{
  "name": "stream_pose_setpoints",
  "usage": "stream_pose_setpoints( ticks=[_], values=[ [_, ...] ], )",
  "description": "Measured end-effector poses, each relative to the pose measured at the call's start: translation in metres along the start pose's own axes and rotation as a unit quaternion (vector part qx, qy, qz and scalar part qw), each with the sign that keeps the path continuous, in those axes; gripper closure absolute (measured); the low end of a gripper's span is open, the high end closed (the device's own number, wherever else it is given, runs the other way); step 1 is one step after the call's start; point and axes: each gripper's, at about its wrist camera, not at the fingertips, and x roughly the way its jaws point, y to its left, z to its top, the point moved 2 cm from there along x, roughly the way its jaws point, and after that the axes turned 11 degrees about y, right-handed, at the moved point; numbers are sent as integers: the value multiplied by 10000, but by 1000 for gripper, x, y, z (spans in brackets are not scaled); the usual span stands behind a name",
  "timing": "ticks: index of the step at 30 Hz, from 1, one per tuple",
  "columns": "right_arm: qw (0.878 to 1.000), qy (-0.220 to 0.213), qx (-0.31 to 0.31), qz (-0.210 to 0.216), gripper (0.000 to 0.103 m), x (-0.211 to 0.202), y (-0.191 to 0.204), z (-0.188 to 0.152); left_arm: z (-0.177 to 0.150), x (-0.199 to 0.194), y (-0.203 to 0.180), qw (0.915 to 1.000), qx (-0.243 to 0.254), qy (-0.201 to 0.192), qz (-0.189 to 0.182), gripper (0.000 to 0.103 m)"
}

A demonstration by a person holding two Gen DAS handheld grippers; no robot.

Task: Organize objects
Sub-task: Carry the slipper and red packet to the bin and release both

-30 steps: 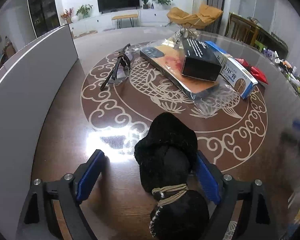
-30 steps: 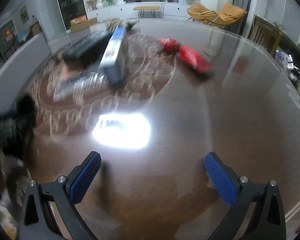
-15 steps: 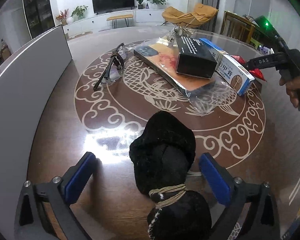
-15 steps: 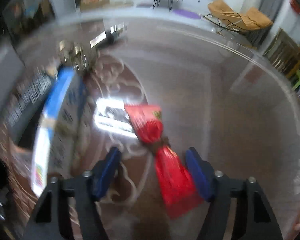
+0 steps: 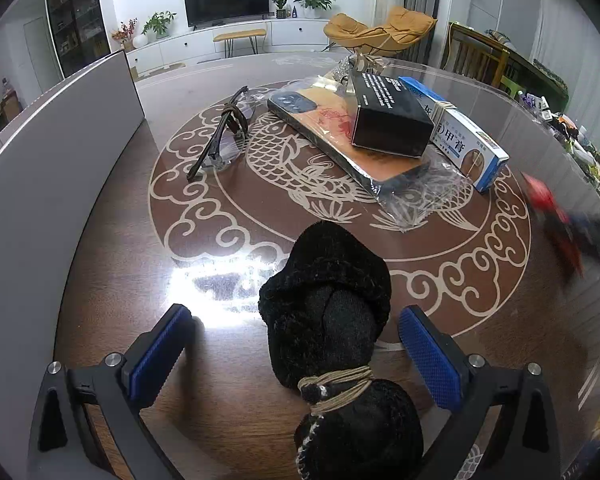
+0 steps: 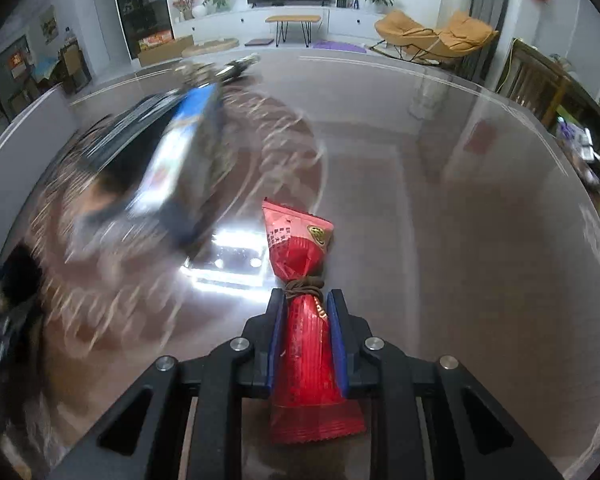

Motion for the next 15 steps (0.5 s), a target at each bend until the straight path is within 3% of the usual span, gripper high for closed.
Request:
stream_pose_setpoints(
  ticks=[5,8,10,12,15],
  values=[
    [9998,-168,41,128,80,-23,29,-63,-1,0,0,10000,-3,4,2,0],
    [9994,-74,90,336,79,-28,31,-74,-5,-2,-2,10000,36,19,-23,0],
    [9984,48,132,546,68,-33,28,-78,-9,-4,-3,9999,129,38,-59,0],
    [9977,208,211,603,49,-30,24,-74,-13,-7,-4,9996,229,115,-98,0],
    [9969,370,144,674,49,-27,25,-65,-15,-8,-3,9988,264,395,-117,0]
  ],
)
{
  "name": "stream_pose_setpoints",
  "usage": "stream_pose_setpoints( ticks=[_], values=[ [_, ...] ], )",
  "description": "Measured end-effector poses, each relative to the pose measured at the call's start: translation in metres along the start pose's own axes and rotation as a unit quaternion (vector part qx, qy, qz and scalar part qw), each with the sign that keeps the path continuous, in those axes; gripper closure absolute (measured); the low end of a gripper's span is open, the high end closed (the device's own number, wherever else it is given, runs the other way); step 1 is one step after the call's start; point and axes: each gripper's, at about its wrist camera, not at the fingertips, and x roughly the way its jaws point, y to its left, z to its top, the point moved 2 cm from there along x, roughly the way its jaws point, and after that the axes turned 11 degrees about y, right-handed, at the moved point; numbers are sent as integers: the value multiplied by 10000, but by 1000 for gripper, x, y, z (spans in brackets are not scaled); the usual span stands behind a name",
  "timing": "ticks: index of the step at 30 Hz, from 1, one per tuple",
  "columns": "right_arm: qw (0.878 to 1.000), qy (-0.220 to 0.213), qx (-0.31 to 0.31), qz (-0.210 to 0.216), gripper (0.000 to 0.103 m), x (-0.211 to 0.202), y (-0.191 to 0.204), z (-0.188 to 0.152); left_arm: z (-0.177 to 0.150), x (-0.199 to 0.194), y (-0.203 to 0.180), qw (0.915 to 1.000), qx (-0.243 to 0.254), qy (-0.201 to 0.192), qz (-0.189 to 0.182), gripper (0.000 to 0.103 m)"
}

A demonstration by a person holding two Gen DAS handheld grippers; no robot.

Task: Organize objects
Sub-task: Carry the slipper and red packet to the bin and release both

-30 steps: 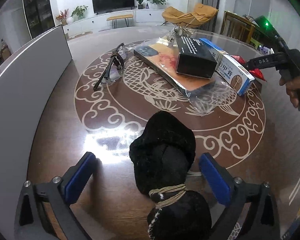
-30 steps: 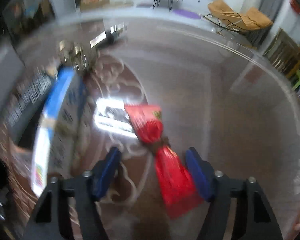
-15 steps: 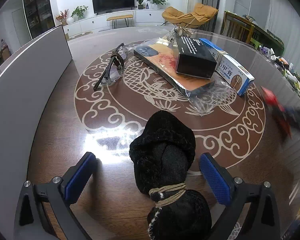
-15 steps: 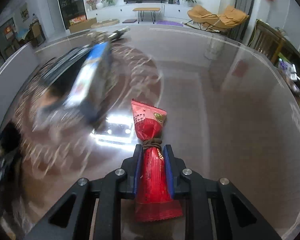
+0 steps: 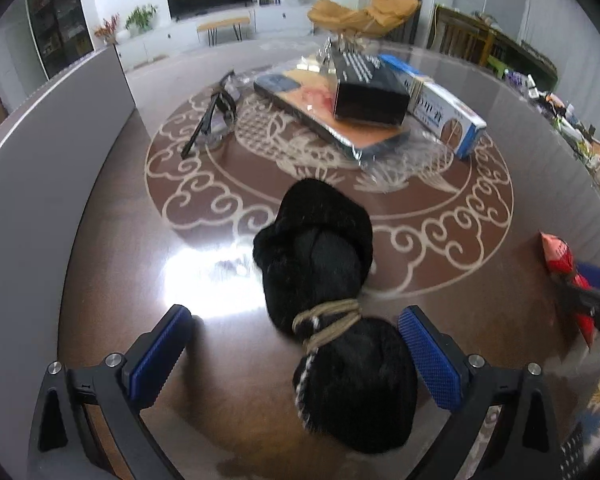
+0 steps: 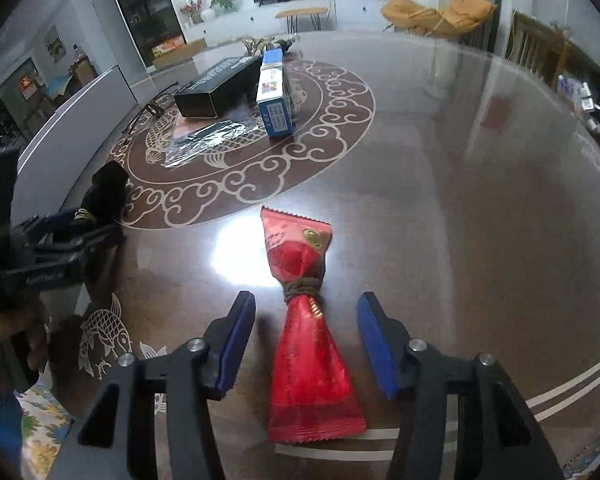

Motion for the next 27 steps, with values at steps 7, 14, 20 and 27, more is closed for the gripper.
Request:
stream_pose_setpoints(
  ticks=[7,14,20,27],
  values=[
    [9968,335,-635,-346,74,9,23,13,8,-3,0,10000,88,-20,-16,31],
    [9985,73,-443,317,83,-25,33,10,-11,-37,17,9945,-316,-578,-816,72],
    [9911,-544,-768,946,83,-92,87,39,-38,-130,54,9755,-741,-1550,-1377,72],
    [9597,-929,-1466,2210,83,-138,222,91,-74,-224,160,9609,-1349,-2334,-638,72]
  ],
)
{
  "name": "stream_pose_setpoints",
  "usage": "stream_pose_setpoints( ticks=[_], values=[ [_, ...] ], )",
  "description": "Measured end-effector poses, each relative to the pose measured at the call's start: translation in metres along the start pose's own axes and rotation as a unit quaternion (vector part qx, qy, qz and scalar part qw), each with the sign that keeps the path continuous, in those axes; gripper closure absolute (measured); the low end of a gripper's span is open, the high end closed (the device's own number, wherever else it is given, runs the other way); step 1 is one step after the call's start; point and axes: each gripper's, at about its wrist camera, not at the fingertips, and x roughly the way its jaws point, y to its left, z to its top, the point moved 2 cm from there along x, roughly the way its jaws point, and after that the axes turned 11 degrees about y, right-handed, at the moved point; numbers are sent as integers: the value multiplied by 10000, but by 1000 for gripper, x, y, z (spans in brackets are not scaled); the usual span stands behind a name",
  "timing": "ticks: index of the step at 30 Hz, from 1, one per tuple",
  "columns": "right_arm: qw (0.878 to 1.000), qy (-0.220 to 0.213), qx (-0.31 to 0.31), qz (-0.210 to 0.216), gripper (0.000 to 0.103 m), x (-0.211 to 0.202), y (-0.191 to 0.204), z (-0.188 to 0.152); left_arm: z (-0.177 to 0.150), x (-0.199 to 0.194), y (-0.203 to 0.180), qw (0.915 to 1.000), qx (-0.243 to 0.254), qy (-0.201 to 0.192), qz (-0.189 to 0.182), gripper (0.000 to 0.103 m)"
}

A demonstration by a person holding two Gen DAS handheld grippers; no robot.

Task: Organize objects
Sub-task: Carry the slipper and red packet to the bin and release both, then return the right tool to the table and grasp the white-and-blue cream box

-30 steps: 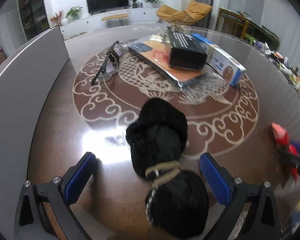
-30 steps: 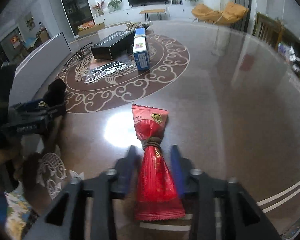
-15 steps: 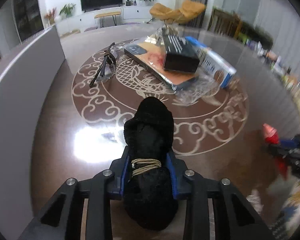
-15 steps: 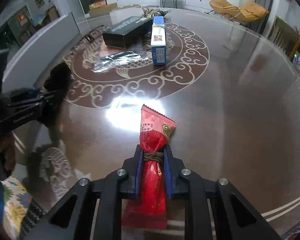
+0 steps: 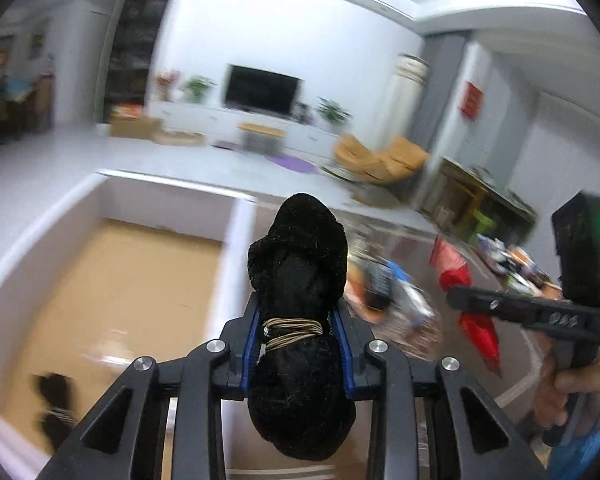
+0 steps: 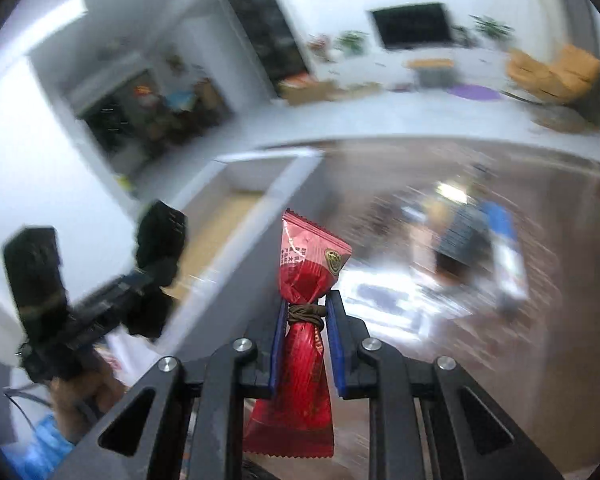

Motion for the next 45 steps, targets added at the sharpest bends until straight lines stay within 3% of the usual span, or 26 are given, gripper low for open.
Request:
stream_pose_setpoints(
  ticks=[2,6,8,11,14,15,16,17,18,20,25,30,34,37,41,45],
  values=[
    [9988,51,-279,405,83,25,44,26,1,-7,29,9991,-118,12,402,72],
    [9952,318,-586,721,83,84,100,52,-11,2,95,9908,-478,411,1194,72],
    [9937,541,-721,666,83,121,122,54,-23,14,121,9843,-641,690,1492,72],
    [9924,828,-722,558,83,165,130,49,-43,29,146,9770,-909,1078,1599,70],
    [9910,1110,-728,178,80,201,132,36,-56,41,154,9695,-1023,1401,1732,62],
    [9908,1149,-705,85,70,207,131,34,-56,41,151,9697,-1028,1382,1730,43],
    [9908,1173,-677,25,61,211,128,32,-55,38,149,9700,-1007,1308,1783,32],
    [9912,1162,-635,-85,39,213,126,28,-53,37,148,9700,-974,1227,1861,13],
    [9918,1115,-615,-143,28,213,123,27,-52,33,146,9690,-922,1130,1995,2],
    [9928,966,-649,-275,27,207,119,26,-50,32,140,9654,-810,1043,2249,0],
    [9942,701,-649,-499,19,181,109,28,-58,35,124,9629,-744,1098,2350,0],
    [9926,258,-767,-910,12,144,85,19,-47,27,86,9748,-489,787,2027,0],
    [9852,-32,-774,-1527,11,113,35,-9,-48,18,21,9892,-19,534,1362,0],
    [9779,-68,-549,-2018,11,93,-18,-37,-51,19,-35,9945,458,445,831,0],
    [9622,121,-51,-2721,11,74,-95,-80,-73,39,-108,9912,1121,663,232,0],
    [9481,219,795,-3070,11,51,-165,-120,-111,110,-148,9759,1535,1523,286,0]
  ],
)
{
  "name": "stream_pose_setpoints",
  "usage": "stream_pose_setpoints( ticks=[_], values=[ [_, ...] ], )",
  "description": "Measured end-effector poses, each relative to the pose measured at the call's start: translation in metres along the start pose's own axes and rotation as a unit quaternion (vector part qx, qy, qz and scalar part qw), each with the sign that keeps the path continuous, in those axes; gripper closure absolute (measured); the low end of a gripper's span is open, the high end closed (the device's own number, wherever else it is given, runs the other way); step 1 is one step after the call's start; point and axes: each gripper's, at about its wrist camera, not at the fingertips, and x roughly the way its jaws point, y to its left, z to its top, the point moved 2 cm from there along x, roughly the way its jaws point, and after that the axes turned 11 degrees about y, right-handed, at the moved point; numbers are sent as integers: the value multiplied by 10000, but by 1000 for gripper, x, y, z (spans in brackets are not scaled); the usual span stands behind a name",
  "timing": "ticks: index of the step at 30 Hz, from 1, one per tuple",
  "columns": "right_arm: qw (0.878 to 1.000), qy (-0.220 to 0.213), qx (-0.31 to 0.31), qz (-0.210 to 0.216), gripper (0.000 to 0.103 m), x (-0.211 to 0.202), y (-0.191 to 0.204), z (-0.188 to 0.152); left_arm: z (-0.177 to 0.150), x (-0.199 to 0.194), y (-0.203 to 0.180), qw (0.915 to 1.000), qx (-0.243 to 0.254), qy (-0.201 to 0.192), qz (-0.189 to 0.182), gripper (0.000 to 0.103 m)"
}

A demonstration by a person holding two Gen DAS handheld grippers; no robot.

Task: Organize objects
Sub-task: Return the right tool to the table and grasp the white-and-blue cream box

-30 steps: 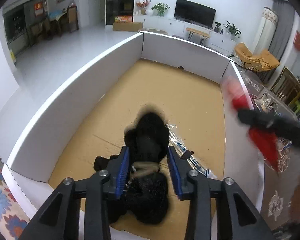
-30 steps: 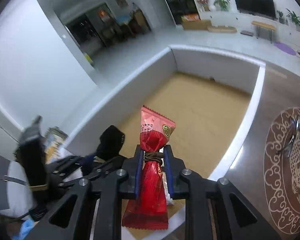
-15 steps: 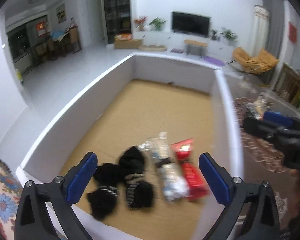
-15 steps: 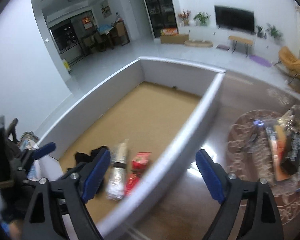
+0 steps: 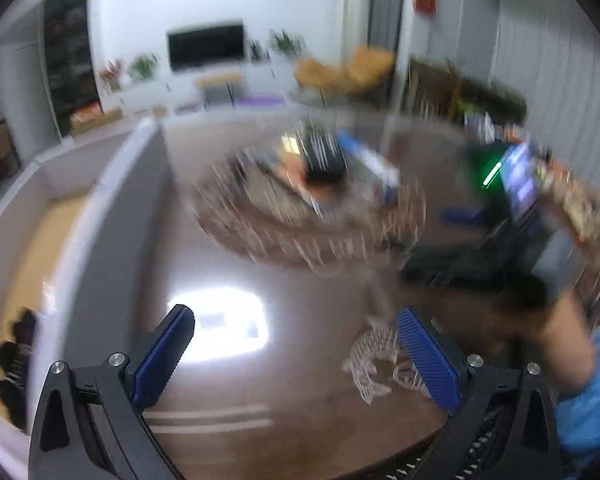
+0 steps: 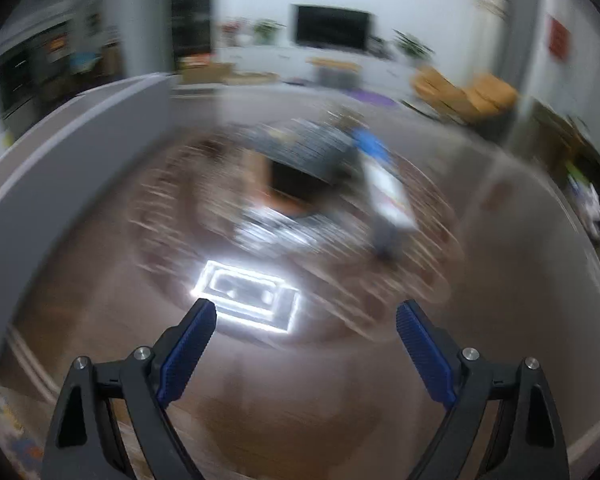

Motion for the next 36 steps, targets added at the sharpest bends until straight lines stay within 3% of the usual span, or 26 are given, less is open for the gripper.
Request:
stream_pose_setpoints(
  ticks=[3,6,8,14,18,24,28,32,34,36],
  values=[
    [9987,172,483,-64,11,9,-39,-18,-6,47,-15,9986,-75,519,-15,0],
    [9968,291,740,-118,11,16,-63,-28,-16,74,-18,9969,-199,765,-23,0],
    [9959,356,820,-138,11,20,-74,-32,-14,77,-24,9974,-82,672,241,0],
    [9960,301,826,-174,9,23,-78,-34,12,93,-12,9971,-298,636,299,0],
    [9964,361,763,-123,1,24,-71,-32,37,105,0,9973,-277,617,285,0],
    [9969,414,660,-85,0,27,-67,-23,63,119,22,9972,-508,387,379,0],
    [9965,770,260,209,1,40,-59,15,66,121,23,9974,-490,365,378,0],
    [9992,309,-160,190,7,34,-40,77,66,122,23,9974,-493,366,378,0],
    [9988,297,-395,34,14,44,-28,109,66,122,23,9974,-494,366,378,0],
    [9976,474,-514,-21,34,59,-21,127,66,122,23,9974,-494,365,378,0]
  ],
)
